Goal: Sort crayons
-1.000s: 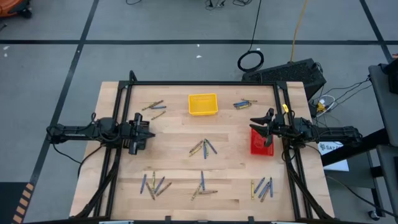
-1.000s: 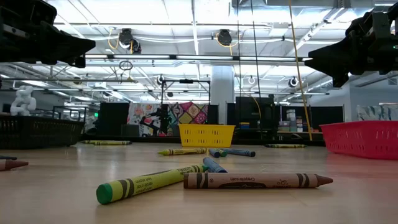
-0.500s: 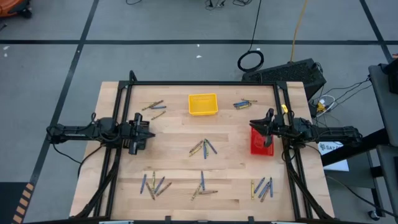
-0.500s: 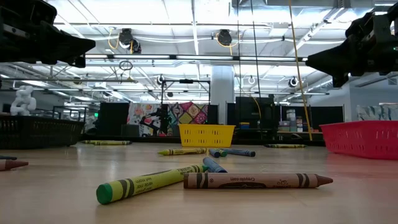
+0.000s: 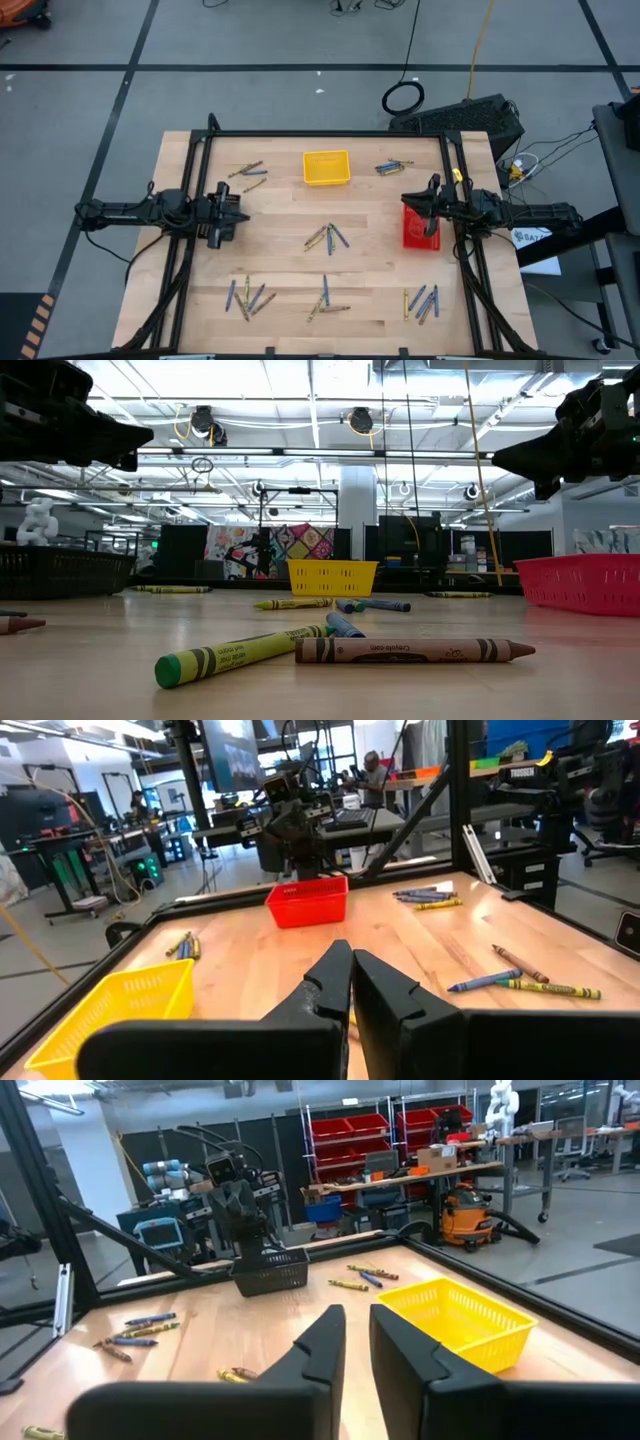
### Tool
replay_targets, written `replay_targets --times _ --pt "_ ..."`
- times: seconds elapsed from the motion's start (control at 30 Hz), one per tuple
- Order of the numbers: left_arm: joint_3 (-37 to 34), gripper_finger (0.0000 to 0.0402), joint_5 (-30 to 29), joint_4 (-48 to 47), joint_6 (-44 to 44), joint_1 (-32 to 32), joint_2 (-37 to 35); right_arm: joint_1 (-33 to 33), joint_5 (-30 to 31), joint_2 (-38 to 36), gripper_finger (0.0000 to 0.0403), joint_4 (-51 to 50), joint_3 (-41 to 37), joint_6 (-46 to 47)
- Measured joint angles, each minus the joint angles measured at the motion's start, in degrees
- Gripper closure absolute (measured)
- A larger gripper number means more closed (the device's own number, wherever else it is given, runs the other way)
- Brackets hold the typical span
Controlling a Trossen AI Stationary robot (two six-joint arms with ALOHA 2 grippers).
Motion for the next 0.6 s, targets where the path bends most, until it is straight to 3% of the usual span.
replay_targets --times 0.07,0.23,0.6 --pt "0.0 0.0382 -0.9 1.0 -0.4 0.0 0.0 0.0 0.3 0.2 0.0350 0.8 0.0 0.0" --pt "0.2 0.0382 -5.9 4.4 -10.5 0.0 0.0 0.0 1.6 1.6 0.0320 2.2 0.0 0.3" --pt "4.8 0.0382 -5.9 3.1 -10.6 0.0 0.3 0.0 2.9 11.3 0.0273 1.9 4.2 6.0"
